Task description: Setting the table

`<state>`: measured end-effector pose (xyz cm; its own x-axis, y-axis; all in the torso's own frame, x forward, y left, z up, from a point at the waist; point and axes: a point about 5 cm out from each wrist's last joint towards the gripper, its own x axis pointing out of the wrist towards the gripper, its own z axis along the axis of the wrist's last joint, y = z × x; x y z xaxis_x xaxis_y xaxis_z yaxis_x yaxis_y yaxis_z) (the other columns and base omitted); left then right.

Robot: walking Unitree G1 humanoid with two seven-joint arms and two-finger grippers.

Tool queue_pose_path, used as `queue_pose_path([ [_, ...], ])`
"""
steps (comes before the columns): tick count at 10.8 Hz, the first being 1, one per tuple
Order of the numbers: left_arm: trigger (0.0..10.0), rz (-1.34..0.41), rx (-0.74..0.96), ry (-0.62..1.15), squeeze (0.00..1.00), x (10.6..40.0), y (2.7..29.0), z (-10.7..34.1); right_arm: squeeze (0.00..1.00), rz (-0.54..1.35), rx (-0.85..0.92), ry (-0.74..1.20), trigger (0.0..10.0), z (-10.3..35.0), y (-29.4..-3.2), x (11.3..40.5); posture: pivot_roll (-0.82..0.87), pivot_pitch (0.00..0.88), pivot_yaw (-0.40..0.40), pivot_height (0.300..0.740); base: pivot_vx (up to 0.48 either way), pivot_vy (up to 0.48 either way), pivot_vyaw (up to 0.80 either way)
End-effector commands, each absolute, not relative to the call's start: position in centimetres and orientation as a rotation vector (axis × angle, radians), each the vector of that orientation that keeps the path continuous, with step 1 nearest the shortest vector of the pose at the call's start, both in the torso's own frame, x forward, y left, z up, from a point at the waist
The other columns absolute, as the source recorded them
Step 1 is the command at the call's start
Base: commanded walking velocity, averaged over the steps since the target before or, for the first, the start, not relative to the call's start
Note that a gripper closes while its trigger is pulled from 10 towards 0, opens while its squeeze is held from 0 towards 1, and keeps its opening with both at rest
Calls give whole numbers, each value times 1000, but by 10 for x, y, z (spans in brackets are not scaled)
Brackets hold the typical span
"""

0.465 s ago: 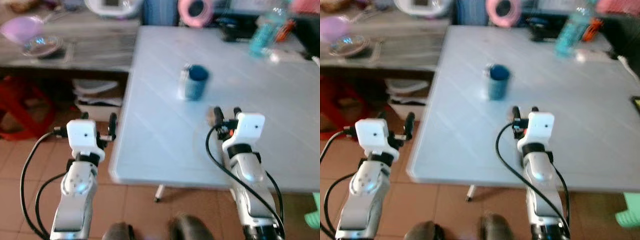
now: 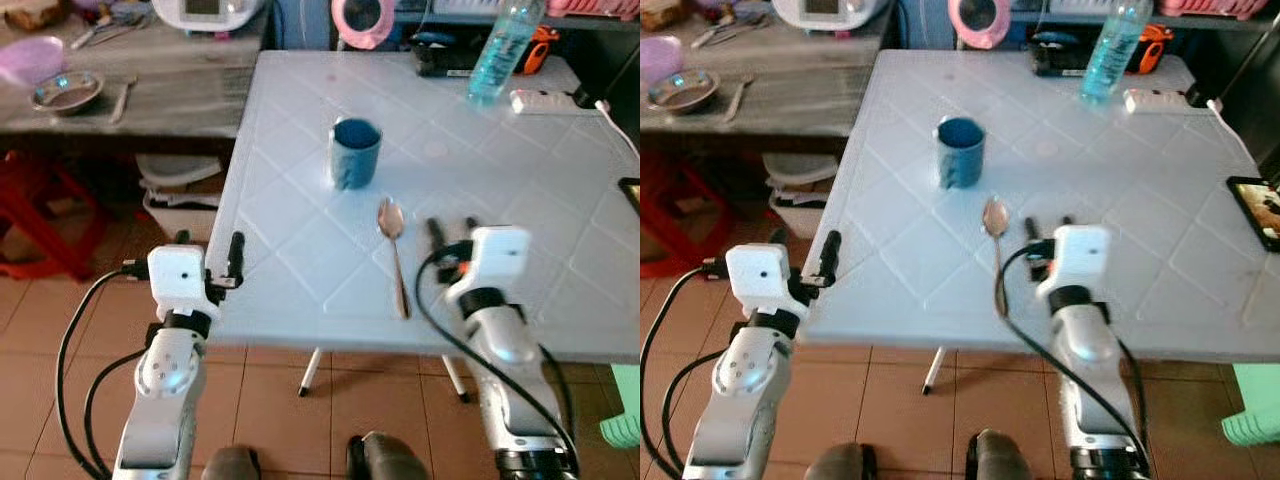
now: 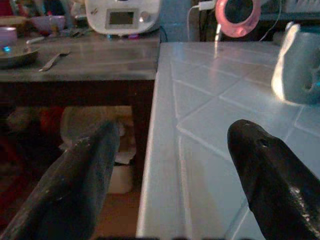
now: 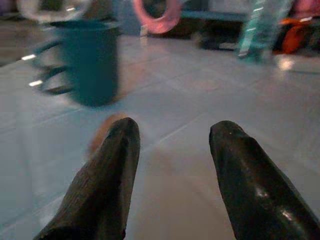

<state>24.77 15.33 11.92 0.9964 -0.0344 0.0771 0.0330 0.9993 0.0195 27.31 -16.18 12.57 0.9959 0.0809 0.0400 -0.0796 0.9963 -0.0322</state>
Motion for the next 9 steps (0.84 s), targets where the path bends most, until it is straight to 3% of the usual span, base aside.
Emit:
queue_pose_path([
  [1, 10000, -14, 33, -68, 0, 245, 159, 119, 0, 116, -21, -9, 10000, 123, -160, 276, -31, 157, 10, 740, 0, 0, 0],
  [6, 10000, -55, 44, -68, 0, 242, 154, 124, 0, 152, -4, 10, 10000, 126, -161, 279, -19, 191, 21, 740, 0, 0, 0],
  [7, 10000, -60, 45, -65, 0, 242, 153, 123, 1000, 158, 3, 12, 10000, 125, -160, 278, -19, 195, 23, 740, 0, 0, 0],
  [8, 10000, -62, 46, -63, 0, 242, 154, 124, 1000, 157, 3, 20, 10000, 125, -160, 277, -19, 197, 23, 740, 0, 0, 0],
  [9, 10000, -65, 49, -60, 0, 241, 155, 124, 216, 171, 15, 33, 10000, 123, -158, 276, -17, 201, 25, 740, 0, 0, 0],
])
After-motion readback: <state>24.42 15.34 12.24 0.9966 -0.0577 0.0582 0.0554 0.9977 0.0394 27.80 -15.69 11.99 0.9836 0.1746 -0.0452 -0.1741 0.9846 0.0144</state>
